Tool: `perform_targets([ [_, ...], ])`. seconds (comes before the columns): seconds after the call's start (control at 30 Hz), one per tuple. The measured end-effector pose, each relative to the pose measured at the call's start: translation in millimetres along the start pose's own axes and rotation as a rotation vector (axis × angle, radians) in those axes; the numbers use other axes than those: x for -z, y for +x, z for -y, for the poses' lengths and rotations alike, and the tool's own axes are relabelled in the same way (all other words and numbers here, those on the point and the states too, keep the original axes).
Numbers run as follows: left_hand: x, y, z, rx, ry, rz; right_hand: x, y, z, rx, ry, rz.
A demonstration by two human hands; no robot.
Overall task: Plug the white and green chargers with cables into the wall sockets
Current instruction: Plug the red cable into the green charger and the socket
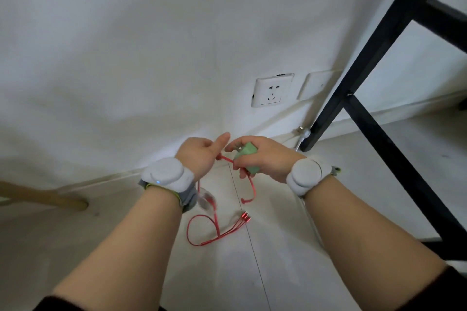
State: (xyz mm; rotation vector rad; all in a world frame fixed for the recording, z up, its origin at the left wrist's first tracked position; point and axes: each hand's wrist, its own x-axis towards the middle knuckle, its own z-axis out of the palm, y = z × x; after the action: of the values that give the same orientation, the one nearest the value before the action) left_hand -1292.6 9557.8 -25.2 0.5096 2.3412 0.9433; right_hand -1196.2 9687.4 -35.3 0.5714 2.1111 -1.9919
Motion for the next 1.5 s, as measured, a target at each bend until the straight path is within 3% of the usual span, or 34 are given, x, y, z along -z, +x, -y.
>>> perform_targets([
  [0.1,16.6,6.3,10.5,0.058,-0.071,-0.13,7.4,1.2,-8.5,-0.076,0.003,0.021],
  [0.27,33.9,13.6,22.4,0.135,-0.135,-0.318,20.9,-3.0,-32.0,-0.295,-0.24,0.091],
  [0.37,31.1,15.1,27.1,0.153,-0.228,-0.441,26.1,-2.4,-34.8,-0.314,-0.179,0.047],
  [0.47,23.7,16.8,30.1,0.115,-0.217,-0.482,24.4,0.9,-29.2,-0.251,0.033,-0.019],
  [0.57,10.5,13.0,23.4,0.042,-0.152,-0.364,24.3,4.8,-21.8,-0.188,0.222,-0.067],
  [0.7,-20.0,-1.5,10.9,-0.016,-0.025,0.053,18.6,11.2,-11.9,-0.189,0.257,-0.065],
  [0.77,-32.6,-7.5,10.4,0.034,0.011,0.168,13.4,14.2,-10.9,-0.192,0.268,-0.066],
  [0.87,-35.3,-6.9,12.1,0.125,-0.081,0.124,9.1,17.9,-12.4,-0.199,0.307,-0.082],
  [1.1,-24.6,-5.0,5.7,0.004,0.114,0.158,6.9,19.6,-12.8,-0.21,0.301,-0.026],
  [1.27,-21.7,2.3,6.4,0.004,-0.087,0.094,13.3,20.6,-12.1,-0.212,0.257,0.005],
  [1.5,-17.4,4.0,6.0,0.002,-0.148,0.01,20.1,22.4,-7.7,-0.207,0.139,-0.003],
])
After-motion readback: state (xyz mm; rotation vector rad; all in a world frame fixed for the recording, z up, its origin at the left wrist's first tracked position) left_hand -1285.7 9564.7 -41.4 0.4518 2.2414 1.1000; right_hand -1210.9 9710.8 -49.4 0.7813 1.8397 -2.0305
